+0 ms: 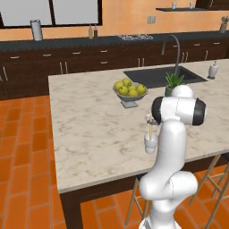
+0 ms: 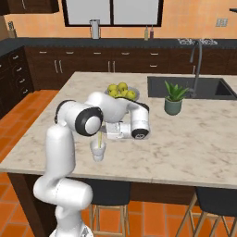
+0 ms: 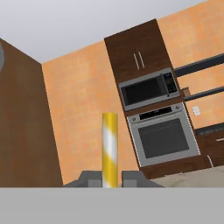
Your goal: Take a straw from the drawer in front and place it inside the glass cup on the dining counter.
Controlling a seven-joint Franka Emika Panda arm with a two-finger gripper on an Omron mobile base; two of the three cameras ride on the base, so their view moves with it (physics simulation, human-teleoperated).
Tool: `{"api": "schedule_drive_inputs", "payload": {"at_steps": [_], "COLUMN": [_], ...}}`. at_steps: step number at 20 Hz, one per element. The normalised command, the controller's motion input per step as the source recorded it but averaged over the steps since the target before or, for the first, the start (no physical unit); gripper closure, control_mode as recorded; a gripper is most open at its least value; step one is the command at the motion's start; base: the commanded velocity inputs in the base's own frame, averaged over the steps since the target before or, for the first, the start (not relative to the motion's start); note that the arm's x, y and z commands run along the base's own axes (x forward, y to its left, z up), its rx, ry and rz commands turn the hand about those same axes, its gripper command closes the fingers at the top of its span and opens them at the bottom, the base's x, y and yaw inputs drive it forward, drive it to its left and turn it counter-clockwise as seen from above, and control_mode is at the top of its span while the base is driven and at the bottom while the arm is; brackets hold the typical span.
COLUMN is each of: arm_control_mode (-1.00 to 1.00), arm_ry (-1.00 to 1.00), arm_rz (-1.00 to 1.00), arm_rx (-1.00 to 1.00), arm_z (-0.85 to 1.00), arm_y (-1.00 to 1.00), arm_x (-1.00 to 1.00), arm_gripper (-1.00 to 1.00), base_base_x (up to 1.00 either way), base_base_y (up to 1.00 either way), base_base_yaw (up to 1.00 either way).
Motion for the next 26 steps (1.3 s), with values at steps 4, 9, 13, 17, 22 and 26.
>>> {"api": "schedule_drive_inputs", "payload": {"at_steps": [4,9,13,17,22,26], "arm_control_mode": [-1.00,-1.00,-1.00,-1.00,-1.00,-1.00], "arm_ry": [0.00,-0.01,-0.11,-0.17,-0.16,-0.17], "arm_rz": [0.00,0.00,0.00,0.00,0.00,0.00], "arm_rx": [0.00,0.00,0.00,0.00,0.00,0.00], "arm_z": [-0.44,-0.31,0.00,0.00,0.00,0.00], "arm_y": [0.00,0.00,0.00,0.00,0.00,0.00], "arm_x": [0.22,0.01,-0.51,-0.74,-0.43,0.00], "arm_gripper": [1.00,-1.00,-1.00,-1.00,-1.00,-1.00], "base_base_x": [0.00,0.00,0.00,0.00,0.00,0.00], "base_base_y": [0.00,0.00,0.00,0.00,0.00,0.00], "base_base_yaw": [0.00,0.00,0.00,0.00,0.00,0.00]}}
